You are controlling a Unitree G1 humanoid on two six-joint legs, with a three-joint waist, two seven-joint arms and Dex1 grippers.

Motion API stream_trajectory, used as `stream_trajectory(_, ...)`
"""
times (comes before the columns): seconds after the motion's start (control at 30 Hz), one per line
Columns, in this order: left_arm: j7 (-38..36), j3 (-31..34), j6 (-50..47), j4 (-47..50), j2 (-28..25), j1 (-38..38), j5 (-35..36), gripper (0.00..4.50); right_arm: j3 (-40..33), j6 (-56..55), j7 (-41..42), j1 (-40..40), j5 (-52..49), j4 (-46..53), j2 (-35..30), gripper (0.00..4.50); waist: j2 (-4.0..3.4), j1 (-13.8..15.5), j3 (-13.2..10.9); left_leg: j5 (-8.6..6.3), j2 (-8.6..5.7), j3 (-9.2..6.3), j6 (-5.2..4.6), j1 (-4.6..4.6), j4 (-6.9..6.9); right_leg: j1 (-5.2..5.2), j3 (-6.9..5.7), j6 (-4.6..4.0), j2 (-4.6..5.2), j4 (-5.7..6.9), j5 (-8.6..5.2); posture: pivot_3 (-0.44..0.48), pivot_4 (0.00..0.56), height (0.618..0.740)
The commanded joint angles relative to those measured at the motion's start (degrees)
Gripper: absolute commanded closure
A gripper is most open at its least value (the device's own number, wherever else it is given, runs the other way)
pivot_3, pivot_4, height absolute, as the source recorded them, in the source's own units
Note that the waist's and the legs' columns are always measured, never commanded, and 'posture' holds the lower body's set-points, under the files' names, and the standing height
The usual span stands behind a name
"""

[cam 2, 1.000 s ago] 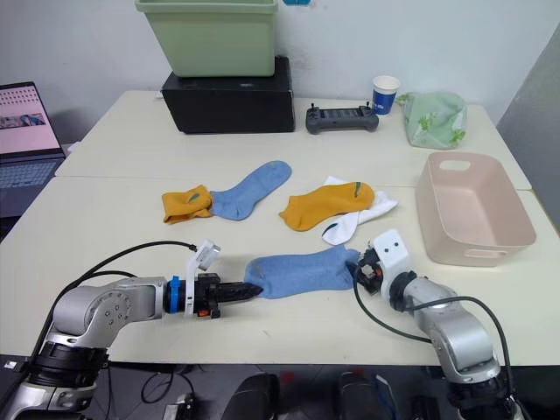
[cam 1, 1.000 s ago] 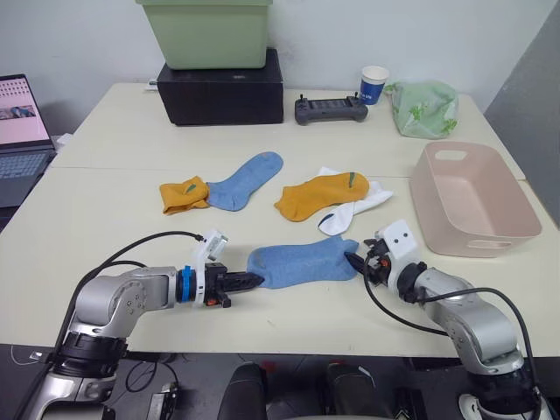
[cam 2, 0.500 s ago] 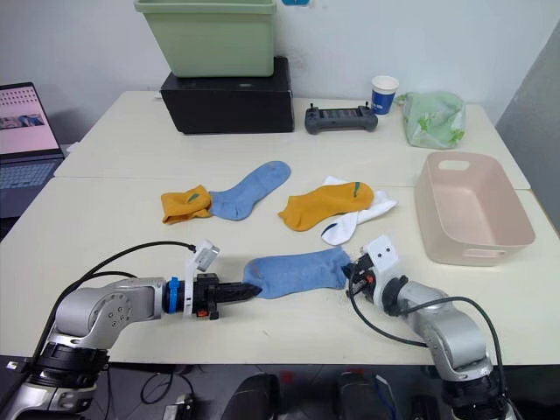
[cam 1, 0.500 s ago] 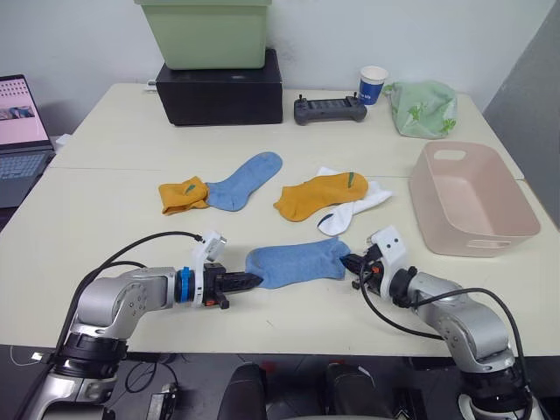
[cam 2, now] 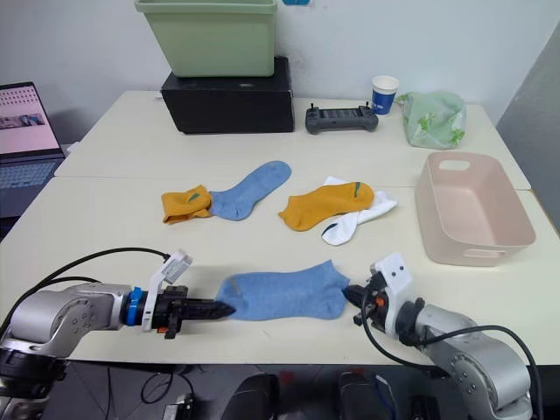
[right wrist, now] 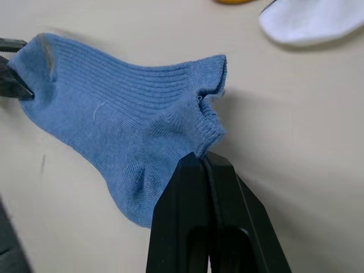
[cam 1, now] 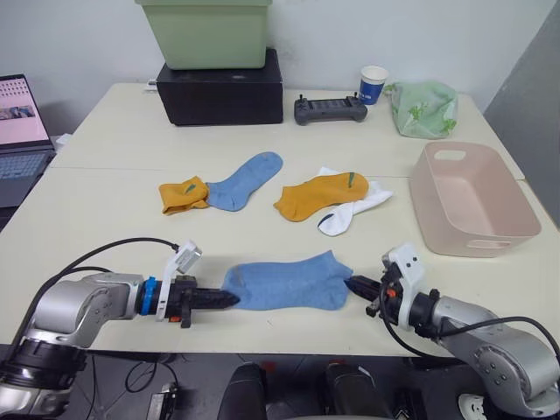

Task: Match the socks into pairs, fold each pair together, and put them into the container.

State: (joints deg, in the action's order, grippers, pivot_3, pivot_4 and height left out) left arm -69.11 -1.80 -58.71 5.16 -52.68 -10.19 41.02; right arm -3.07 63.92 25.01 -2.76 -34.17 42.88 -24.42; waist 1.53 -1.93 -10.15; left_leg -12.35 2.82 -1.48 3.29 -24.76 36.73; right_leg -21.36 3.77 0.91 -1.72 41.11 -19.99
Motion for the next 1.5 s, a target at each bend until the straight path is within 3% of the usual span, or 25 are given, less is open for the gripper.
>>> stream_trajectory(0.03, -1.9, -0.5, 0.5, 1.8, -1.0, 0.7, 0.1, 4.50, -2.3, 2.0, -0.8, -0.6, -3.1, 3.2, -0.7, 4.49, 0.00, 0.0, 0.0, 0.00, 0.00, 0.01, 0.00, 0.00, 0.00, 0.00, 0.00, 0.01, 0.01, 0.00, 0.00, 0.000, 0.150, 0.735)
stream_trajectory(0.3, 1.4, -2.1, 5.0, -1.3, 3.3, -0.1, -3.9, 4.50, -0.6, 2.9, -2.2, -1.2, -3.3, 2.4, -2.3, 4.49, 0.00, 0.0, 0.0, 0.00, -0.02, 0.01, -0.01, 0.00, 0.00, 0.00, 0.00, 0.08, 0.01, -0.02, -0.04, 0.000, 0.150, 0.735)
stream_trajectory(0.5, 0.7, -3.7, 8.1, -2.8, 3.7, -1.2, -6.8, 4.50, 0.4, 3.5, -3.1, -0.8, -3.3, 1.1, -2.6, 4.49, 0.00, 0.0, 0.0, 0.00, -0.05, 0.03, -0.01, 0.00, 0.00, 0.01, 0.02, 0.09, 0.01, -0.02, -0.05, 0.000, 0.150, 0.735)
stream_trajectory(0.6, 3.2, -1.8, 12.4, -4.3, 6.6, -1.2, -7.7, 4.50, 0.5, 4.0, -4.8, -0.4, -2.6, 0.5, -2.5, 4.49, -0.10, 0.1, 0.1, 0.00, -0.03, 0.01, -0.01, 0.00, 0.00, 0.02, -0.01, 0.08, 0.01, -0.02, -0.04, 0.000, 0.150, 0.735)
stream_trajectory(0.67, 1.4, -2.3, 8.6, -4.4, 5.6, -1.9, -6.0, 4.50, 0.3, 3.8, -5.5, -0.6, -2.1, 0.3, -3.0, 4.29, -0.06, 0.1, 0.1, 0.00, -0.04, 0.03, -0.01, 0.00, 0.00, 0.02, 0.00, 0.09, 0.02, -0.01, -0.04, 0.000, 0.150, 0.735)
stream_trajectory(0.73, 0.6, -2.3, 9.8, -3.6, 4.7, -1.1, -6.8, 4.08, -0.2, 3.5, -5.8, -0.5, -2.1, 0.2, -3.5, 3.87, -0.05, 0.1, 0.1, 0.00, -0.06, 0.02, -0.01, -0.01, 0.01, 0.03, -0.01, 0.09, 0.00, -0.02, -0.05, 0.000, 0.150, 0.735)
stream_trajectory(0.9, 1.8, 1.4, 10.4, -3.4, 3.6, 2.0, -6.5, 2.63, -1.8, 2.8, -5.5, 0.1, -2.2, 0.1, -4.7, 2.11, -0.11, 0.0, 0.1, 0.00, -0.02, 0.03, -0.01, 0.03, 0.00, 0.03, 0.02, 0.09, 0.01, -0.01, -0.05, 0.000, 0.150, 0.735)
stream_trajectory(1.1, 5.2, 12.1, 15.9, -4.4, 3.6, 6.4, -6.2, 0.90, -2.1, -1.1, -2.8, -0.7, -1.3, 0.8, -8.8, 0.01, -0.13, -0.2, 0.1, 0.00, 0.00, 0.03, -0.01, 0.09, -0.02, 0.04, 0.03, 0.09, -0.02, 0.00, -0.05, 0.000, 0.150, 0.735)
stream_trajectory(1.2, 8.2, 18.5, 18.6, -4.6, 5.3, 7.2, -4.5, 0.02, -2.8, -4.5, -2.3, -0.7, 0.1, 0.0, -9.8, 0.00, -0.11, -0.2, 0.1, 0.00, 0.02, 0.02, -0.01, 0.09, -0.03, 0.03, 0.02, 0.09, -0.02, 0.00, -0.05, 0.000, 0.150, 0.735)
stream_trajectory(1.37, 14.5, 23.9, 21.7, 0.8, 8.5, 10.6, -4.9, 0.02, -1.7, -11.2, 3.3, 6.6, -0.3, 1.1, -12.0, 0.00, -0.13, -0.3, 0.1, -0.01, 0.08, 0.15, -0.01, 0.05, -0.03, 0.00, 0.15, 0.10, 0.12, -0.04, -0.05, 0.000, 0.150, 0.735)
stream_trajectory(1.5, 20.2, 23.2, 30.6, -0.5, 12.8, 6.2, -9.4, 0.02, 1.4, -12.6, 5.1, 14.2, -0.3, -0.5, -12.3, 0.00, -0.06, 0.2, 0.1, 0.00, 0.00, 0.07, -0.01, 0.05, -0.01, 0.05, 0.03, 0.07, 0.23, -0.05, -0.02, 0.000, 0.150, 0.735)
